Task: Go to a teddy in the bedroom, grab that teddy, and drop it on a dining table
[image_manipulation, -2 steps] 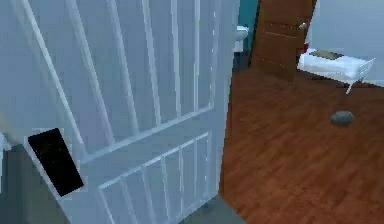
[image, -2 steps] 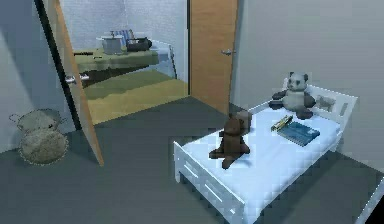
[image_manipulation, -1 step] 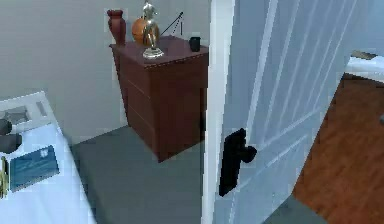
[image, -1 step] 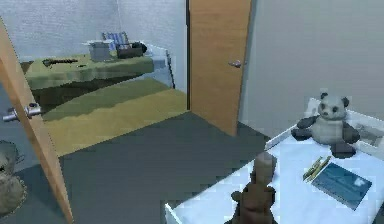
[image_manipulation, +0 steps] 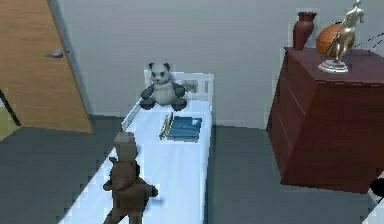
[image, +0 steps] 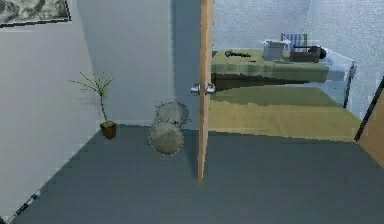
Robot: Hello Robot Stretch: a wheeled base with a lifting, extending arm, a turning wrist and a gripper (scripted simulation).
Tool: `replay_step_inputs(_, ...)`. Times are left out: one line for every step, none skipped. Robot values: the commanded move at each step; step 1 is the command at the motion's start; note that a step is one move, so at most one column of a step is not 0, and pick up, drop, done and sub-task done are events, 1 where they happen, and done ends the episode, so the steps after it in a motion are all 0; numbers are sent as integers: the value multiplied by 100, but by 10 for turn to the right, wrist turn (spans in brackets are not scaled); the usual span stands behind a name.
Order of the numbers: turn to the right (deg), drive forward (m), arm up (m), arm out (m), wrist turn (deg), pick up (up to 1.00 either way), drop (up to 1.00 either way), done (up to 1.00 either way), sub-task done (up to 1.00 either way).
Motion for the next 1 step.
replay_step_inputs(-180,0,0,0,0,0,0,0,0)
